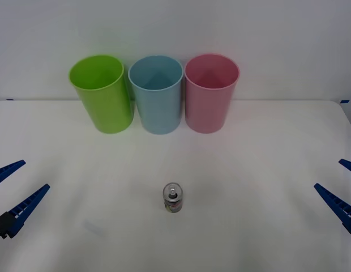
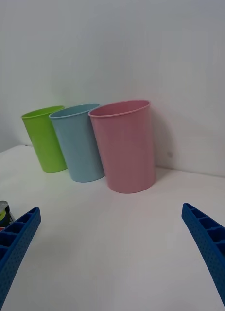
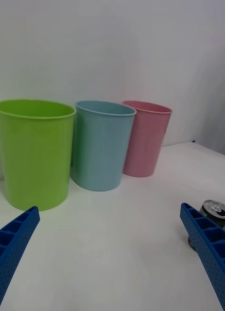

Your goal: Grasp the object on the table and drop it into the matching bin: aluminum can to the light blue bin, PET bottle to the pink bin.

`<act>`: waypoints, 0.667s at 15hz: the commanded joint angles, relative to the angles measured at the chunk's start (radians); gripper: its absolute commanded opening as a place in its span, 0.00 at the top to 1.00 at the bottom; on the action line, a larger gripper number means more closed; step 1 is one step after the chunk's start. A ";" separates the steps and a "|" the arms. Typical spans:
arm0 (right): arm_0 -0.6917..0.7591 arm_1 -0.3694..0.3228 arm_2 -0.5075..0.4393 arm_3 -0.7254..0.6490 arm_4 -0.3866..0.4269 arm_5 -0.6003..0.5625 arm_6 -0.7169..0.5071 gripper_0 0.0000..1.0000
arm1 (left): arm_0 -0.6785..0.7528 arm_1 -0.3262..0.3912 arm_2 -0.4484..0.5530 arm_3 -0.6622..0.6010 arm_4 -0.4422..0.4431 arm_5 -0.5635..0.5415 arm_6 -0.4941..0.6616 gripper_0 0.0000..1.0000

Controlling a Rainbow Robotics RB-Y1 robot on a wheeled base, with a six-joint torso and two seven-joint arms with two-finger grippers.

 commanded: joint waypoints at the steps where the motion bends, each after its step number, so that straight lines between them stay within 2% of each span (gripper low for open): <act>1: 0.000 0.000 0.000 0.000 0.000 0.000 0.000 0.00 | 0.000 0.000 0.000 0.000 0.000 0.000 0.000 0.00; 2: -0.002 0.018 0.008 0.006 0.003 -0.002 0.000 0.00 | 0.000 0.000 0.000 0.000 0.000 0.000 0.000 0.00; 8: -0.009 0.015 0.050 0.001 0.005 0.010 0.008 0.00 | 0.000 0.000 0.000 0.000 0.000 0.000 0.000 0.00; 10: -0.015 0.013 0.082 0.001 0.040 0.013 0.012 0.00 | 0.000 0.000 0.000 0.000 0.000 0.000 0.000 0.00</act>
